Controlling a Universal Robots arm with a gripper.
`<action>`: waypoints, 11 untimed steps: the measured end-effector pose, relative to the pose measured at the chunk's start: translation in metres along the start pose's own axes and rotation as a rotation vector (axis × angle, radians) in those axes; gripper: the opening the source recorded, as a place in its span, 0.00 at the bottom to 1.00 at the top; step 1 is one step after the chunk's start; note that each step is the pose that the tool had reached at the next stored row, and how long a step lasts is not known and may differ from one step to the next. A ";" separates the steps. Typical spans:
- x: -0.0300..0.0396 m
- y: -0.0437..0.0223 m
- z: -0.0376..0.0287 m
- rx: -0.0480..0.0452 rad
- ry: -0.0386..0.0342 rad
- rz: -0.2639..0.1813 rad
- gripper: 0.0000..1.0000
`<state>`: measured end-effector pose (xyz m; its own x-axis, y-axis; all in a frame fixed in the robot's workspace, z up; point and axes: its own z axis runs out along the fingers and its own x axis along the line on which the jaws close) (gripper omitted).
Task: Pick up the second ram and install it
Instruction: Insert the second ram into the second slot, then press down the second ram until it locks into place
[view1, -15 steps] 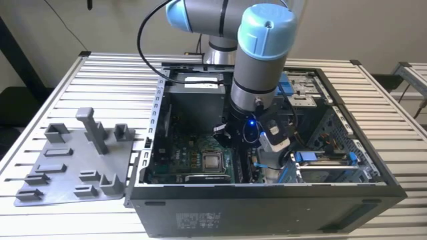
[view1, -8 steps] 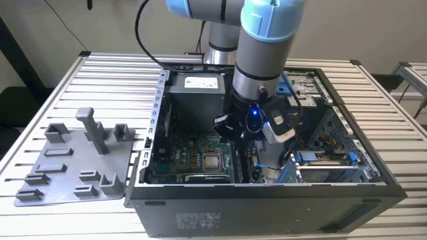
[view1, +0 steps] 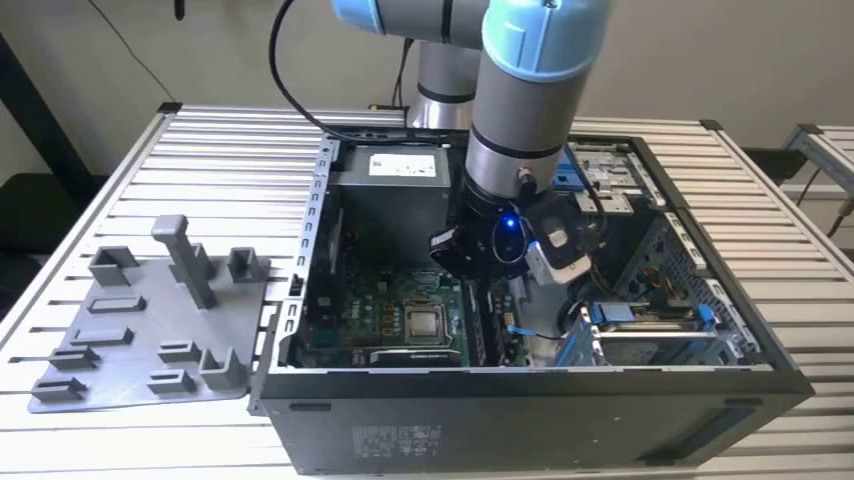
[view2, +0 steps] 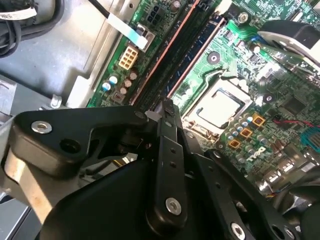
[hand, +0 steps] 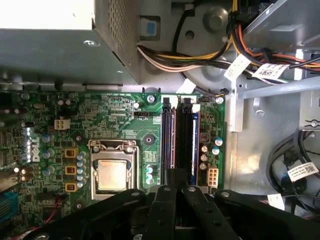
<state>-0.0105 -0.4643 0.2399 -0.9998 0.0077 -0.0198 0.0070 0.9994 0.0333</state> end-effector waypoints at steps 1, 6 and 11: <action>0.0000 0.0000 0.0000 -0.0007 0.0000 0.000 0.11; 0.0001 0.0000 0.0000 -0.0046 0.0001 -0.002 0.11; 0.0001 0.0000 0.0000 -0.0084 0.0002 -0.004 0.11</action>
<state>-0.0106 -0.4643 0.2399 -0.9998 0.0039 -0.0198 0.0030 0.9991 0.0416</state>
